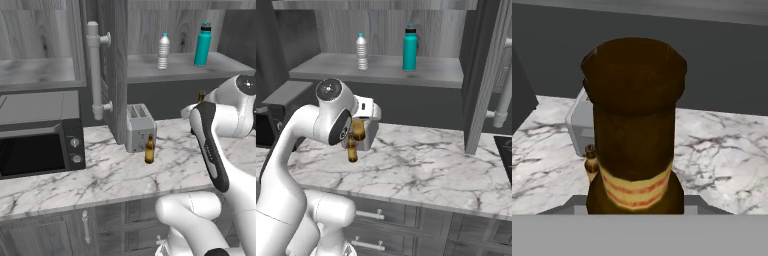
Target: Sort all alcoholic drinks to one cabinet, and non-alcoholic drinks to the other.
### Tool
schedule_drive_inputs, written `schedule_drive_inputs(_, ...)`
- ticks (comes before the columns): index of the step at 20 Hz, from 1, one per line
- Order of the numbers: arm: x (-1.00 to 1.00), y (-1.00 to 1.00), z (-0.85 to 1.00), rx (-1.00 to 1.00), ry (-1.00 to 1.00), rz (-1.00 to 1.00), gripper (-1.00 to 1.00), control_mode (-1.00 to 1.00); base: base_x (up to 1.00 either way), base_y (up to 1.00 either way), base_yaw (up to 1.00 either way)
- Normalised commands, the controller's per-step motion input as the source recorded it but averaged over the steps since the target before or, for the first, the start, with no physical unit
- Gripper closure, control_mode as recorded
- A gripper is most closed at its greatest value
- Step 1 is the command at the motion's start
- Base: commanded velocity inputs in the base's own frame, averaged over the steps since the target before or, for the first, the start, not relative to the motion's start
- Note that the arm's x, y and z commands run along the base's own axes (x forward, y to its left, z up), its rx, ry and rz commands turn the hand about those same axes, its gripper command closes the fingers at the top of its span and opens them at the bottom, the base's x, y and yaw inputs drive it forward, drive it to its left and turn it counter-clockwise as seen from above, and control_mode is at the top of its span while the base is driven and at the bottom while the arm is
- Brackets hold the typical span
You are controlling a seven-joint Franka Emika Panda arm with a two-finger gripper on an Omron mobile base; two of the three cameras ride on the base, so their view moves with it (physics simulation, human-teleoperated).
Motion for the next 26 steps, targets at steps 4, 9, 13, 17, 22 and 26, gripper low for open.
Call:
schedule_drive_inputs(4,-0.08,0.11,0.10,0.00,0.00,0.00,1.00,-1.00,0.00,0.00,0.00)
schedule_drive_inputs(9,-0.14,0.11,0.16,0.00,0.00,0.00,1.00,-1.00,0.00,0.00,0.00)
schedule_drive_inputs(13,-0.18,0.08,0.22,0.00,-0.01,0.00,1.00,-1.00,0.00,0.00,0.00)
schedule_drive_inputs(17,-0.16,0.09,0.20,0.00,-0.02,0.00,1.00,-1.00,0.00,0.00,0.00)
schedule_drive_inputs(22,-0.18,0.10,0.15,0.00,-0.06,0.00,1.00,-1.00,0.00,0.00,0.00)
schedule_drive_inputs(26,-0.20,0.10,0.12,0.00,-0.05,0.00,1.00,-1.00,0.00,0.00,0.00)
